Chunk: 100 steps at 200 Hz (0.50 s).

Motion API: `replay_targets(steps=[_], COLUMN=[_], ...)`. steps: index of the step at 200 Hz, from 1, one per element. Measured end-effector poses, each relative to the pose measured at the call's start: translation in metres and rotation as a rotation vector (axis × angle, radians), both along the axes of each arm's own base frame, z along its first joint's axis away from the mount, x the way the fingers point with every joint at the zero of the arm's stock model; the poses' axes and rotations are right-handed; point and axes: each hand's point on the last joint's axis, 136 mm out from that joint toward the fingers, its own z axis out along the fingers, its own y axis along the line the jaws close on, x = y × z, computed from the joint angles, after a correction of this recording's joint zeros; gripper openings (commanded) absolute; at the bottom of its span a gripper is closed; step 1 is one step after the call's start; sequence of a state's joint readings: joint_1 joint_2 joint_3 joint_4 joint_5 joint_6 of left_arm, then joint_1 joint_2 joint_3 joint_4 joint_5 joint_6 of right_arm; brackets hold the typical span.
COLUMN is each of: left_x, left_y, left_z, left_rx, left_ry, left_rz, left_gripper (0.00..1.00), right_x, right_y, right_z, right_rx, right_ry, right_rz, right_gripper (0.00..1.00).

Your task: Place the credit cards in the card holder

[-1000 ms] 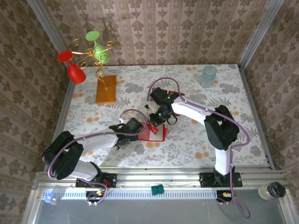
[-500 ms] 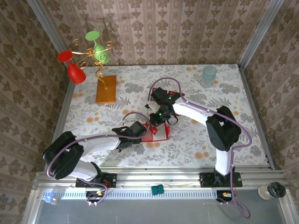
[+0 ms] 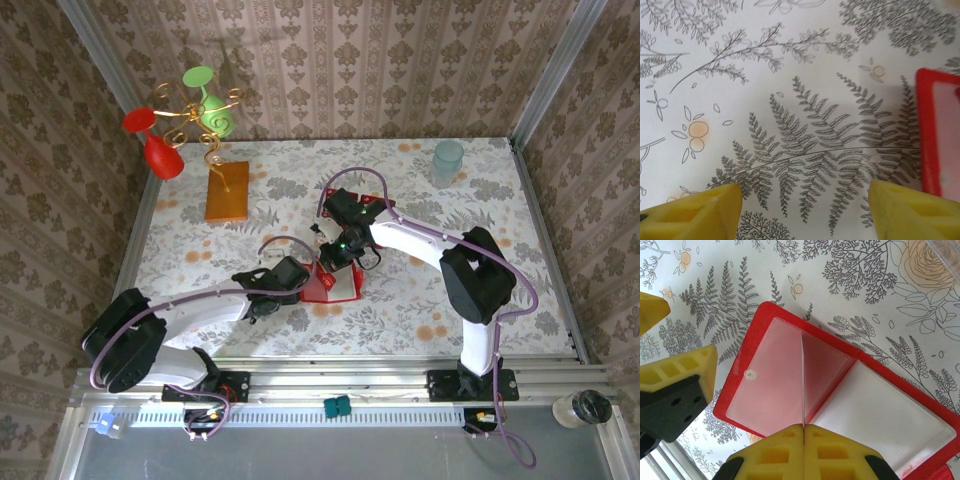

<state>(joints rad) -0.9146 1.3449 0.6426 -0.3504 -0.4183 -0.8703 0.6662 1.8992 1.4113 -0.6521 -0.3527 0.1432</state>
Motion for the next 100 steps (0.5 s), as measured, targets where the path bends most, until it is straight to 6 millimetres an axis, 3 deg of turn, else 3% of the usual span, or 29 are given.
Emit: replay_targets(steps=[39,100], left_x=[0.005,0.007], left_y=[-0.012,-0.028], left_z=[0.008,0.004], left_rx=[-0.040,-0.077], left_ry=[-0.018,-0.021], left_rz=[-0.021,-0.049], left_gripper=[0.69,0.69], right_x=[0.000,-0.002], right_y=[0.000,-0.002], right_z=[-0.009,-0.019], right_rx=[-0.006,-0.018], right_ry=[0.015,0.035], right_rz=[-0.013,-0.019], right_gripper=[0.00,0.00])
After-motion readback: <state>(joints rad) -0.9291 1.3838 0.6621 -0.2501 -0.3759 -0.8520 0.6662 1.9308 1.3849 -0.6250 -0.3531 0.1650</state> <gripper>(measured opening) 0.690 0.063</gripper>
